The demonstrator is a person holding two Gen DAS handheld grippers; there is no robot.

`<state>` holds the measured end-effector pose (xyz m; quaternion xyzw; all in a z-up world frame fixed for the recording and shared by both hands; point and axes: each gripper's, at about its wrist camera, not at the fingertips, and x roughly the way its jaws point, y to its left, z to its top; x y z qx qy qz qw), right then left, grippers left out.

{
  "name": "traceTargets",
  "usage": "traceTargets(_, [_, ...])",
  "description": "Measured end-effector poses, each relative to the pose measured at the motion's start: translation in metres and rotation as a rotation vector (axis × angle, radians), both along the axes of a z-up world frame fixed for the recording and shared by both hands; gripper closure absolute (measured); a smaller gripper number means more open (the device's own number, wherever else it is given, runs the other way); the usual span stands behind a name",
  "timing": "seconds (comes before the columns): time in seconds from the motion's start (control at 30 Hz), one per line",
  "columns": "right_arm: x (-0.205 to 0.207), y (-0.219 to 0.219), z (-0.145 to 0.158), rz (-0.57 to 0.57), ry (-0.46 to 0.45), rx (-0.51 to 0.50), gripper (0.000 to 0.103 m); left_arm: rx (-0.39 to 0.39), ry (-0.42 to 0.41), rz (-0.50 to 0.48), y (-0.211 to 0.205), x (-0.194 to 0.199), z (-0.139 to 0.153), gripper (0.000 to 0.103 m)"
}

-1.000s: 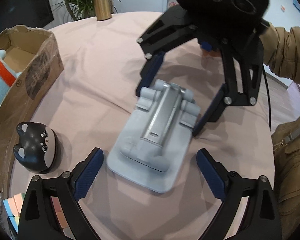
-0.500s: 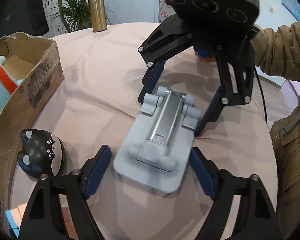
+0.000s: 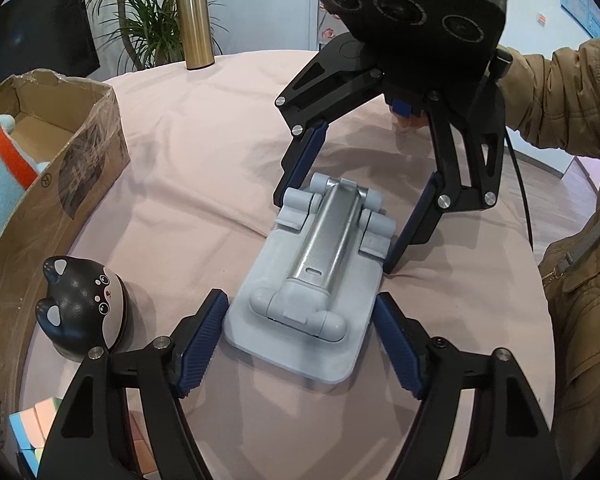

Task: Organize objects
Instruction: 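Close the right tool on the grey phone stand, then carry the phone stand with the right tool into the box and release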

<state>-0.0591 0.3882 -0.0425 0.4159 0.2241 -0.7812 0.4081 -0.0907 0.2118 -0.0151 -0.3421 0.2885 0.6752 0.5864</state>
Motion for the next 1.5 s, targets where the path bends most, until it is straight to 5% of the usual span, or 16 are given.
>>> traceTargets(0.23, [-0.005, -0.008, 0.013, 0.020, 0.004, 0.016, 0.033, 0.016, 0.019, -0.003, -0.004, 0.003, 0.013, 0.030])
traceTargets(0.5, [-0.021, -0.027, 0.063, 0.072, 0.080, 0.063, 0.033, 0.058, 0.111, 0.039, -0.029, -0.001, 0.062, 0.030])
traceTargets(0.87, [-0.119, -0.088, 0.126, 0.169, 0.172, 0.129, 0.033, 0.082, 0.221, 0.175, -0.093, -0.081, 0.119, 0.029])
traceTargets(1.23, [-0.243, -0.163, 0.110, 0.230, 0.130, 0.180, 0.033, 0.036, 0.178, 0.345, -0.163, -0.187, 0.094, 0.028])
traceTargets(1.5, [-0.252, -0.195, 0.083, 0.268, 0.185, 0.299, 0.033, -0.001, 0.135, 0.389, -0.176, -0.213, 0.062, 0.028])
